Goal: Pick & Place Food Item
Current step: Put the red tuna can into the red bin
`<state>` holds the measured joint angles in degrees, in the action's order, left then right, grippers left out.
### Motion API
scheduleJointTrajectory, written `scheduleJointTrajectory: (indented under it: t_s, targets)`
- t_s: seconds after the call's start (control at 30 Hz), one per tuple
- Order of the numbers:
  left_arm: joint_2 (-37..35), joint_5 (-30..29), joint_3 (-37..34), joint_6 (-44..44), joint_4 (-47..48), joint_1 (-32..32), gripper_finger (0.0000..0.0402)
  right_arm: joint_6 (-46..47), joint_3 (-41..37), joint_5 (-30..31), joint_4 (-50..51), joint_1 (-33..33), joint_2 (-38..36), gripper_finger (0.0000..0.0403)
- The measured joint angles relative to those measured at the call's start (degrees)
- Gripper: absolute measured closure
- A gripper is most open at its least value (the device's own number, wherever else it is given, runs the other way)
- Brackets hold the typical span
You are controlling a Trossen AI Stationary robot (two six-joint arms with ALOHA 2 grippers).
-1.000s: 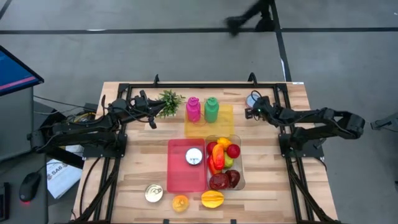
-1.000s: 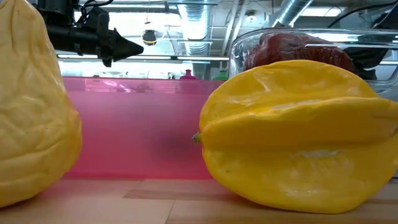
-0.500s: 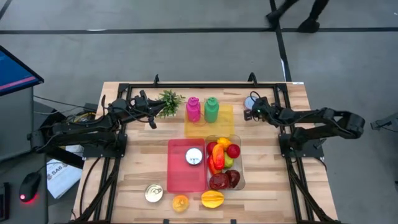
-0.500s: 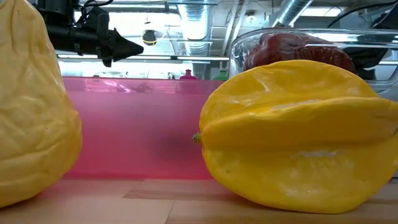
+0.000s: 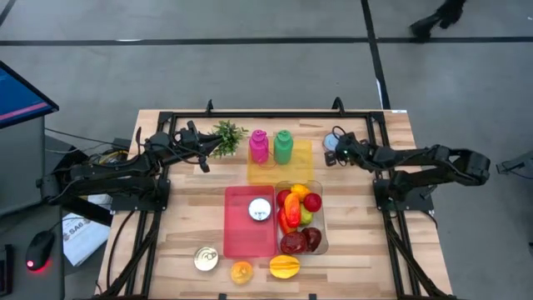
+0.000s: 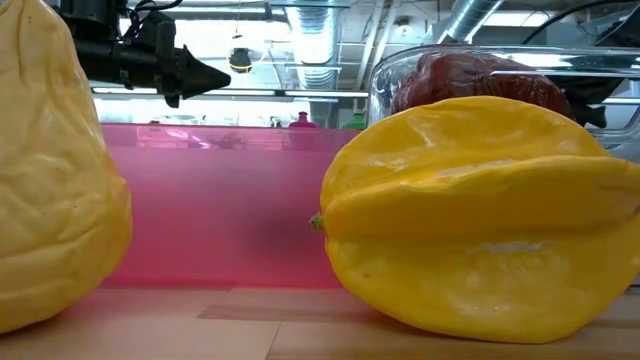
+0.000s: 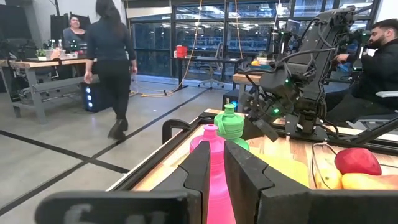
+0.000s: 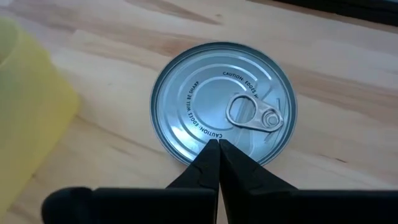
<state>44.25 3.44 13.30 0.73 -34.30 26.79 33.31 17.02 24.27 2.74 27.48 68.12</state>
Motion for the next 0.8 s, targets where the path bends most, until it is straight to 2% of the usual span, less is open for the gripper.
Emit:
scheduleJointTrajectory:
  t_s: [0.17, 0.27, 0.43, 0.57, 0.8]
  targets:
    - [0.0, 0.0, 0.0, 0.0, 0.02, 0.0, 0.0367, -0.32, -0.03, 0.27, 0.12, -1.87, 0.02, 0.0403]
    - [0.0, 0.0, 0.0, 0.0, 0.04, 0.0, 0.0367, -0.56, -0.11, 2.4, -0.18, -3.32, 0.05, 0.0403]
    - [0.0, 0.01, 0.0, 0.0, 0.04, 0.0, 0.0367, -1.77, 1.03, 3.07, 1.95, -4.32, -2.55, 0.0403]
    - [0.0, 0.0, 0.0, 0.0, 0.06, 0.0, 0.0367, -1.84, 3.39, 6.37, 5.43, -3.51, -4.88, 0.0403]
    - [0.0, 0.0, 0.0, 0.0, 0.09, 0.02, 0.0367, 0.85, 4.64, 5.84, 12.17, 0.23, -4.69, 0.0403]
